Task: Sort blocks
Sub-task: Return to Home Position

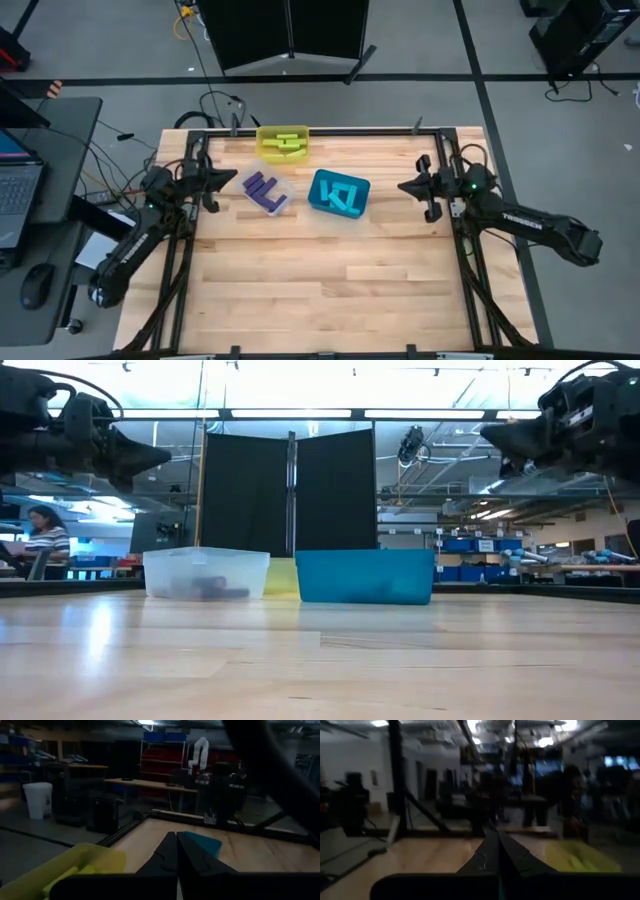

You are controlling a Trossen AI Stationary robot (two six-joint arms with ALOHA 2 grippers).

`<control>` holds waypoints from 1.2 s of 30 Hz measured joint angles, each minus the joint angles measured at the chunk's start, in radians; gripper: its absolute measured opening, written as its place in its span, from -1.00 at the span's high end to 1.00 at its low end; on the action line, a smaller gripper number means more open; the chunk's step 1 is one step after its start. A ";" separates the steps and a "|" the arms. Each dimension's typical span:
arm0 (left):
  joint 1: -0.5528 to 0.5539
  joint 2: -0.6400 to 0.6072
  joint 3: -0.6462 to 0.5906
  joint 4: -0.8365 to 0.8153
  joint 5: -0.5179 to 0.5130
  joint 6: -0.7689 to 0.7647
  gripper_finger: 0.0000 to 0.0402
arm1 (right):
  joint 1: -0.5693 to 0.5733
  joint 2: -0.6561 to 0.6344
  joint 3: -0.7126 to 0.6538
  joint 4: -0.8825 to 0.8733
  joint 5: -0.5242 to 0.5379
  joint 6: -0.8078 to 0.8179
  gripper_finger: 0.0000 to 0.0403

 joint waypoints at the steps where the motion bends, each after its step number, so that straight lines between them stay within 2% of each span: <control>1: -0.011 -0.001 0.000 0.003 -0.007 0.003 1.00 | 0.024 -0.027 0.000 -0.064 0.035 -0.020 0.98; 6: -0.091 0.000 -0.005 -0.008 -0.188 0.077 1.00 | 0.172 -0.168 0.000 -0.339 0.232 -0.132 0.98; 13: -0.257 0.000 -0.019 -0.008 -0.417 0.153 1.00 | 0.353 -0.305 0.000 -0.431 0.420 -0.226 0.98; 19: -0.379 0.000 -0.019 -0.079 -0.560 0.194 1.00 | 0.429 -0.351 0.000 -0.557 0.542 -0.254 0.98; 22: -0.417 0.000 -0.019 -0.105 -0.593 0.209 1.00 | 0.444 -0.357 0.000 -0.564 0.553 -0.262 0.98; 26: -0.454 0.000 -0.019 -0.103 -0.574 0.196 0.99 | 0.462 -0.357 0.000 -0.610 0.571 -0.246 0.97; 29: -0.467 0.003 -0.019 -0.103 -0.572 0.129 0.96 | 0.468 -0.357 0.000 -0.641 0.612 -0.222 0.97; 36: -0.468 0.004 -0.019 -0.103 -0.572 0.101 0.86 | 0.468 -0.354 0.000 -0.674 0.552 -0.057 0.81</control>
